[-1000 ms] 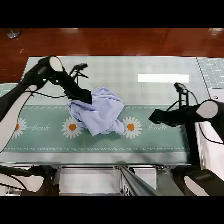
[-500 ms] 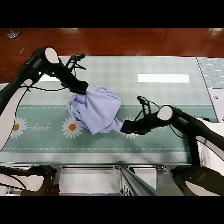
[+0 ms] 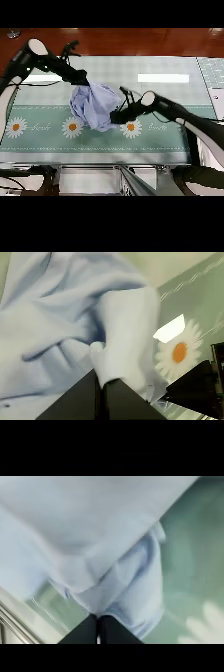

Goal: Fold the shirts.

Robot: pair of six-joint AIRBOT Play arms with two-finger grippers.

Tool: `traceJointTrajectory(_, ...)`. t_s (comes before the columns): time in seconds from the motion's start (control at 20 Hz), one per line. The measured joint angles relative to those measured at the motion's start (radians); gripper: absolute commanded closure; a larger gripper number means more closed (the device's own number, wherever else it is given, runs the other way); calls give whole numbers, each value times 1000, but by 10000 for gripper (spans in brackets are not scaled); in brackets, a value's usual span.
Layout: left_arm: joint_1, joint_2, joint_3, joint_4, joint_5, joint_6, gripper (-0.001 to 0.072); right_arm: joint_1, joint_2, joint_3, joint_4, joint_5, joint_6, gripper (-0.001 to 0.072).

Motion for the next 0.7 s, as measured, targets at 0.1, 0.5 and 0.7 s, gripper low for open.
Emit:
traceJointTrajectory(0.1,61,71,37,-119,64,5,689,-72,65,166,-113,32,26,697)
traceJointTrajectory(0.5,290,469,224,-375,288,50,689,-260,348,954,-431,201,68,696)
traceJointTrajectory(0.7,371,695,247,-183,243,-40,689,-273,537,1036,-531,325,52,696)
